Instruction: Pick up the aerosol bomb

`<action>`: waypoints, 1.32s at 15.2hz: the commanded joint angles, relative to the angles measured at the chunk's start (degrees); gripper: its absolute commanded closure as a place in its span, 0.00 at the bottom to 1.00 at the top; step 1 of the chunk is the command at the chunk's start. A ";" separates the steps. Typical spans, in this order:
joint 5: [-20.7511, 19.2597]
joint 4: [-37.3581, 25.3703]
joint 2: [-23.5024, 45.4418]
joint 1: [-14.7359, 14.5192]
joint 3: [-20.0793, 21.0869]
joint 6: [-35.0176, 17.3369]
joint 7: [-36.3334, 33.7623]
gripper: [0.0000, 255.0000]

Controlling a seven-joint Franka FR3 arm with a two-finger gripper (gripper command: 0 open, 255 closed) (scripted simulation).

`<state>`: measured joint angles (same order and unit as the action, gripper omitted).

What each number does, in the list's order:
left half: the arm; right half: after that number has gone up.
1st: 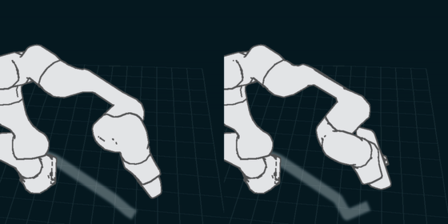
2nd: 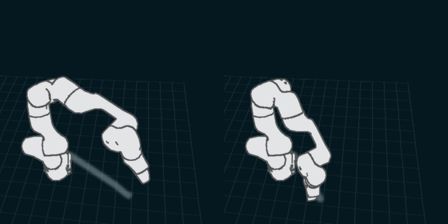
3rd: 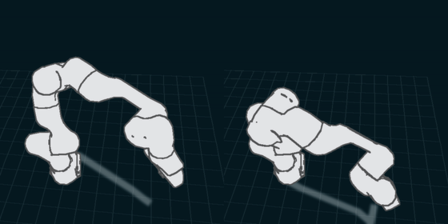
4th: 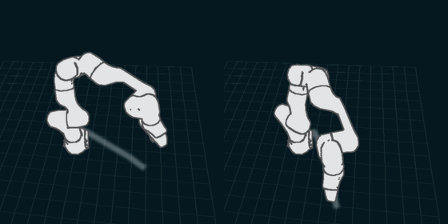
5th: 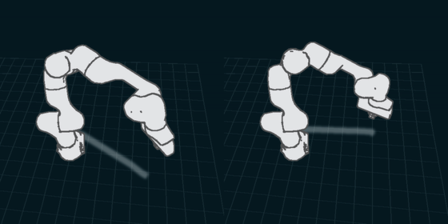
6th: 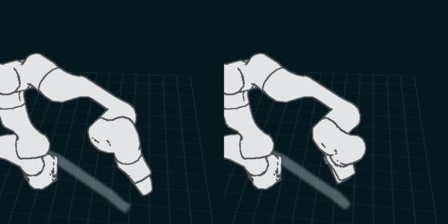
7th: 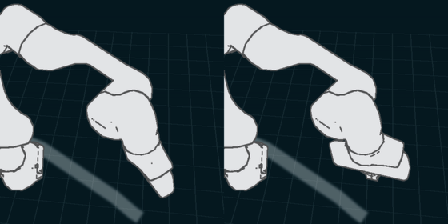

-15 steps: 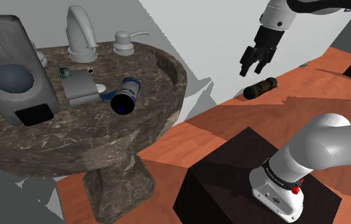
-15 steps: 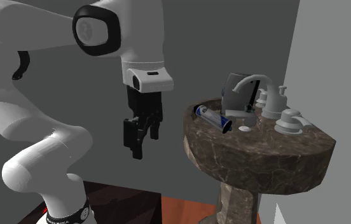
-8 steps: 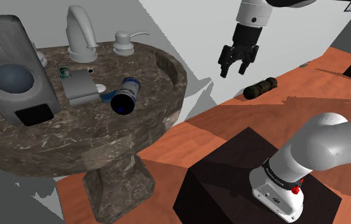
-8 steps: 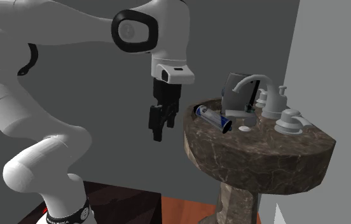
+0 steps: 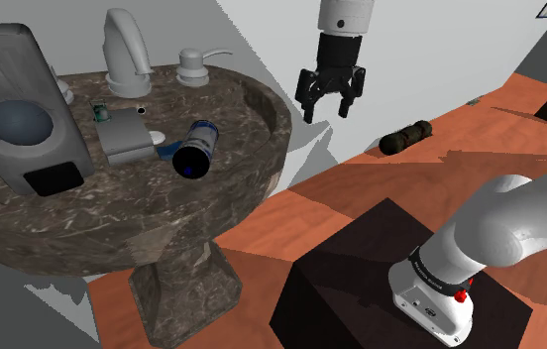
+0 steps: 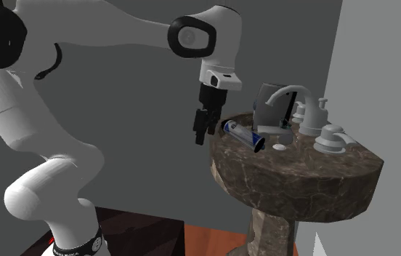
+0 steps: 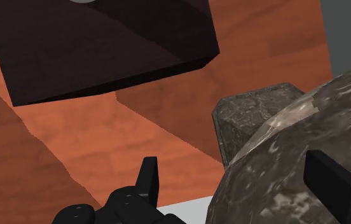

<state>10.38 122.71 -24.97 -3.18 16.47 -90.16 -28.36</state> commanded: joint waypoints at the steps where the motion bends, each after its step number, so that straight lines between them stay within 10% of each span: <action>1: 0.39 -3.73 4.22 -0.40 2.48 0.23 -3.93 0.00; 12: -4.40 -29.88 31.07 -4.88 12.29 4.72 -24.86 0.00; 20: -11.98 -61.08 56.12 -16.04 13.46 15.08 -38.02 0.00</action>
<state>-0.62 66.35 27.79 -17.52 30.05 -76.86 -64.97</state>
